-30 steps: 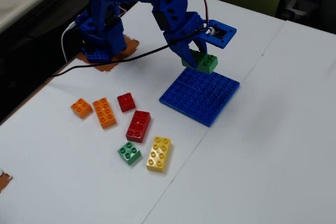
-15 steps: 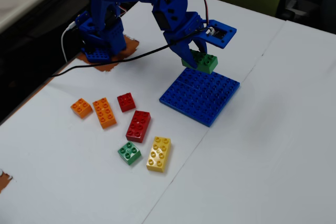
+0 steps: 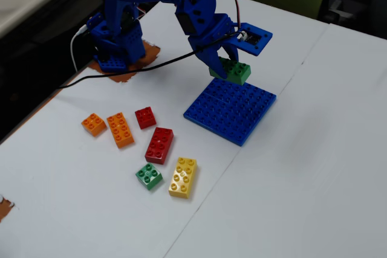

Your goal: Pick up the 2x4 green block and go up the 8x8 blue block.

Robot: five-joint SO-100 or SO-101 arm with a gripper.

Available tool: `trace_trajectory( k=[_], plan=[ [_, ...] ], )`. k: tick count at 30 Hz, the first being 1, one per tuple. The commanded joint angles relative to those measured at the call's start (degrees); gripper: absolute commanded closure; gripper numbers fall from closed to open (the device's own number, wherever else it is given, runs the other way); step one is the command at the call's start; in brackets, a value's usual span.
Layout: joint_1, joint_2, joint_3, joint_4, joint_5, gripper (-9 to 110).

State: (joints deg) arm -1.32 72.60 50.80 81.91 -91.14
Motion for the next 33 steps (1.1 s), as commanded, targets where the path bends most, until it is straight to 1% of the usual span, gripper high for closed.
trace_trajectory(
  k=[1,33],
  plan=[
    [-0.8,2.5,-2.3,0.3,-0.4,101],
    [-0.8,2.8,-2.1,0.7,0.3,101]
  ],
)
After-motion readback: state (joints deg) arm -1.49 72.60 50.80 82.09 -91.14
